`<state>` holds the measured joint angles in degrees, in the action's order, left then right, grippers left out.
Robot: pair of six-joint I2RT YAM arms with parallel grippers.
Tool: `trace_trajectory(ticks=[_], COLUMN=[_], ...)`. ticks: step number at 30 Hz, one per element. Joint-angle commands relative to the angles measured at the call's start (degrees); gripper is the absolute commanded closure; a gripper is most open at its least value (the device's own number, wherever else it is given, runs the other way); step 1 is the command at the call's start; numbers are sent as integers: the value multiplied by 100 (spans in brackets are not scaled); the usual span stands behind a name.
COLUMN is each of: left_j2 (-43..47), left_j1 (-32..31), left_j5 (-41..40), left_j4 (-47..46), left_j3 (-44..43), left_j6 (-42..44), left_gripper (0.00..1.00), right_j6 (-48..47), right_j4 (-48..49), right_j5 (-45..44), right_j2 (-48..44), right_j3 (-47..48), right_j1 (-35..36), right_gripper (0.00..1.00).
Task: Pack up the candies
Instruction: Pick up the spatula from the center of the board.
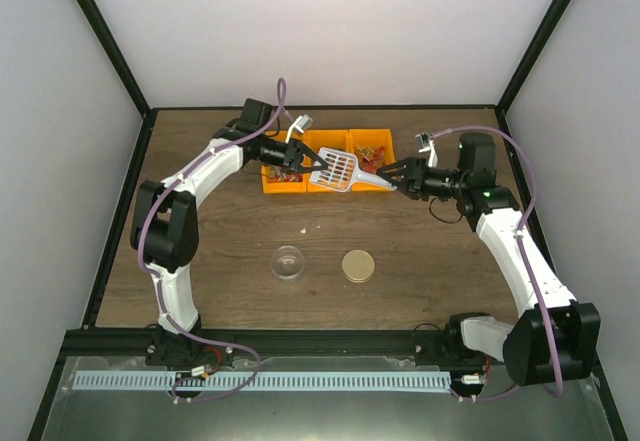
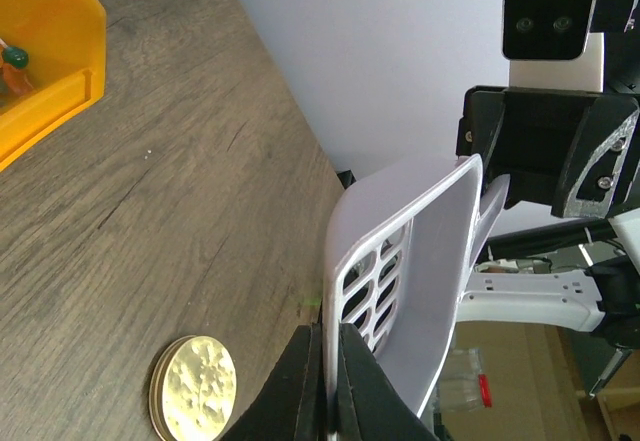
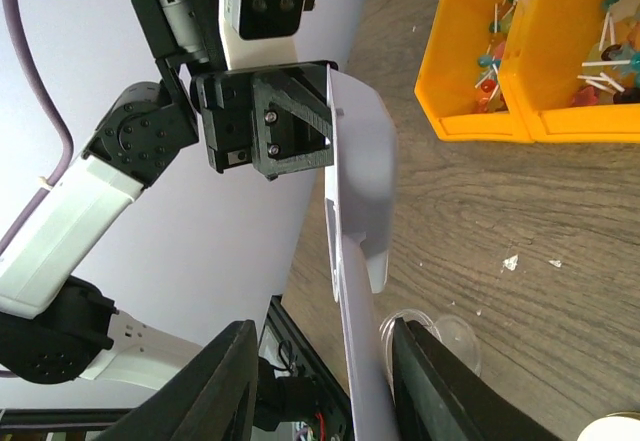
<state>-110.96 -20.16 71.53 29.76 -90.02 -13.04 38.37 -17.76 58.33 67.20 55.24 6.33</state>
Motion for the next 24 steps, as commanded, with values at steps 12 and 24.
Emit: trace_trajectory(ticks=[12, 24], left_j2=[-14, 26], left_j1=[-15, -10], left_j5=[-52, -59], left_j4=[74, 78], left_j3=[-56, 19], left_j6=[178, 214], left_gripper=[96, 96], right_j6=[-73, -75], right_j4=[-138, -176], right_j5=[-170, -279], right_j2=[-36, -90], right_j3=[-107, -162], right_j1=[158, 158], right_gripper=[72, 83])
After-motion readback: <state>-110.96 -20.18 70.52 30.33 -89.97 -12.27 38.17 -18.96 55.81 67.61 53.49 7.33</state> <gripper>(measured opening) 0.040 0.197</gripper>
